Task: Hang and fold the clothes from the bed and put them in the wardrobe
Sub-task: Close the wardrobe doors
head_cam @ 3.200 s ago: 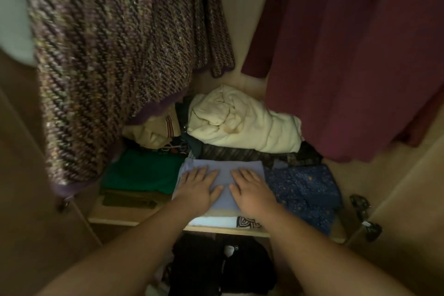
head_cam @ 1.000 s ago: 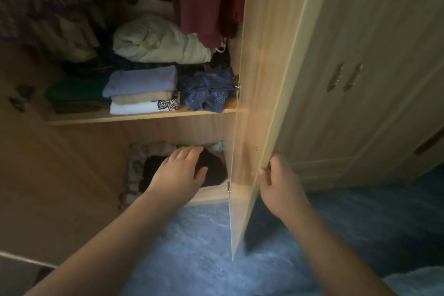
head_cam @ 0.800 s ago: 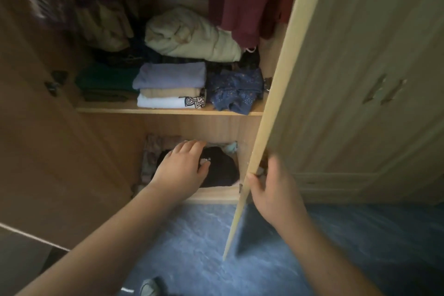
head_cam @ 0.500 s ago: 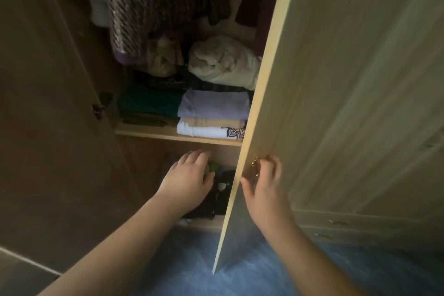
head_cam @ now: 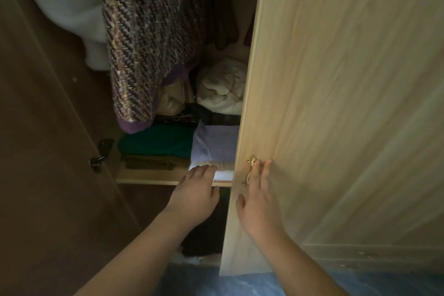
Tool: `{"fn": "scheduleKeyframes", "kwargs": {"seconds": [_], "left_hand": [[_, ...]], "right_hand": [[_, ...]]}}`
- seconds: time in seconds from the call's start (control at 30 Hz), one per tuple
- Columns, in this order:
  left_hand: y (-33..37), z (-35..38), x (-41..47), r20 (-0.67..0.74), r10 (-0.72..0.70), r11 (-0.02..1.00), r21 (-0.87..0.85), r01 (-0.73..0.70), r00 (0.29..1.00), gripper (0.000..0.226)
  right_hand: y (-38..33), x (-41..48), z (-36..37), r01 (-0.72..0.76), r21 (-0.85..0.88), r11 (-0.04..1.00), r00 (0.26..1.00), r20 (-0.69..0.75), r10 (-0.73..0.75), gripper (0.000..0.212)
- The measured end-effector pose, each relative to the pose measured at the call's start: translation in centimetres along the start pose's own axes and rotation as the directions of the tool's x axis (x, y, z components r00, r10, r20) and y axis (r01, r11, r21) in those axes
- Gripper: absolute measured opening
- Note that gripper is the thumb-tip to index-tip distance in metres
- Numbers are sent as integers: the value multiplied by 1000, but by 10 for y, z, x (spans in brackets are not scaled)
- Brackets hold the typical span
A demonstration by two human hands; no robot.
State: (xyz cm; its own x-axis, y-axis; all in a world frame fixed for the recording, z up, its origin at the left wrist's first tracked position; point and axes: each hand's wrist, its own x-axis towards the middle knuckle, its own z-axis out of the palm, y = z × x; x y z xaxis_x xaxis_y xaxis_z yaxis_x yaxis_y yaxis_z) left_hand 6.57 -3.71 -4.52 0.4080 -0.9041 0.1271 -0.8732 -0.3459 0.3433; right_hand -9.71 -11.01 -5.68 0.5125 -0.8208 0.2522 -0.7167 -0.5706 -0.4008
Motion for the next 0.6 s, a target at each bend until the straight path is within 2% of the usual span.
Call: {"fn": "scheduleKeyframes", "kwargs": {"seconds": [0.37, 0.6], "left_hand": [[2, 19, 11, -11, -195, 980, 31, 195, 981, 51], [2, 1, -39, -66, -203, 979, 9, 204, 977, 53]], "right_hand": [[34, 32, 11, 144, -91, 985, 986, 92, -136, 95], [41, 24, -1, 185, -28, 982, 977, 117, -180, 88]]}}
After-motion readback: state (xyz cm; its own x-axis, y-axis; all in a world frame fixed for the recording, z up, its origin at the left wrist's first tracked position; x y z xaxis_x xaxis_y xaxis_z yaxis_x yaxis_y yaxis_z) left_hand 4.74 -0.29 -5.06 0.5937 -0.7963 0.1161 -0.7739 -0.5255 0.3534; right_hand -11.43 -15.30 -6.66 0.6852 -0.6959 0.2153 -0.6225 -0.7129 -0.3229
